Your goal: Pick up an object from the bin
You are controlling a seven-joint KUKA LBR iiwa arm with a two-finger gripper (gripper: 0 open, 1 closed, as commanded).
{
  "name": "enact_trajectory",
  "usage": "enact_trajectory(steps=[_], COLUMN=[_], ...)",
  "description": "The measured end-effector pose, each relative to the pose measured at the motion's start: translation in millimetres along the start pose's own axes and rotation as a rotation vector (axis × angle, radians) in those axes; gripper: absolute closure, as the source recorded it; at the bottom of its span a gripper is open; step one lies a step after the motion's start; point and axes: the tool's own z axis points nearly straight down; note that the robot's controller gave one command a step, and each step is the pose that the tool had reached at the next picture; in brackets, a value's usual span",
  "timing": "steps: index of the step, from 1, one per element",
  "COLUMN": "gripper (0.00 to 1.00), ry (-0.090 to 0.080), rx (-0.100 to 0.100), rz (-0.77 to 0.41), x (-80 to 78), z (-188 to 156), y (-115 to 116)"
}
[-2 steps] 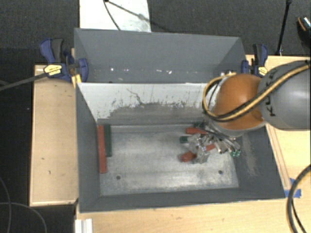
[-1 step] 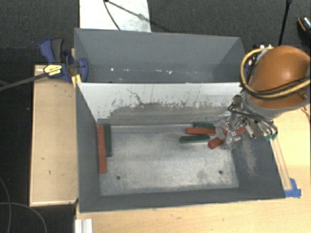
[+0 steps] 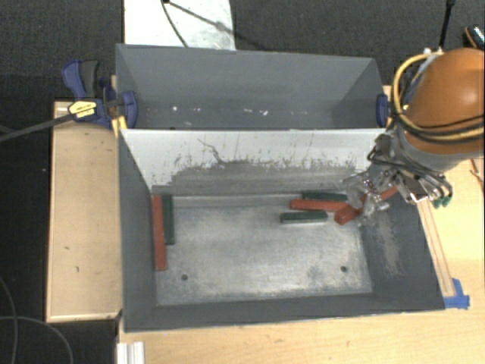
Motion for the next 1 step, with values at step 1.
enact_trajectory(steps=[1], gripper=[1.00], ry=[-0.004], rx=[0.002], rz=[-0.010], x=[-3.6], z=[-118.2], y=[8.5])
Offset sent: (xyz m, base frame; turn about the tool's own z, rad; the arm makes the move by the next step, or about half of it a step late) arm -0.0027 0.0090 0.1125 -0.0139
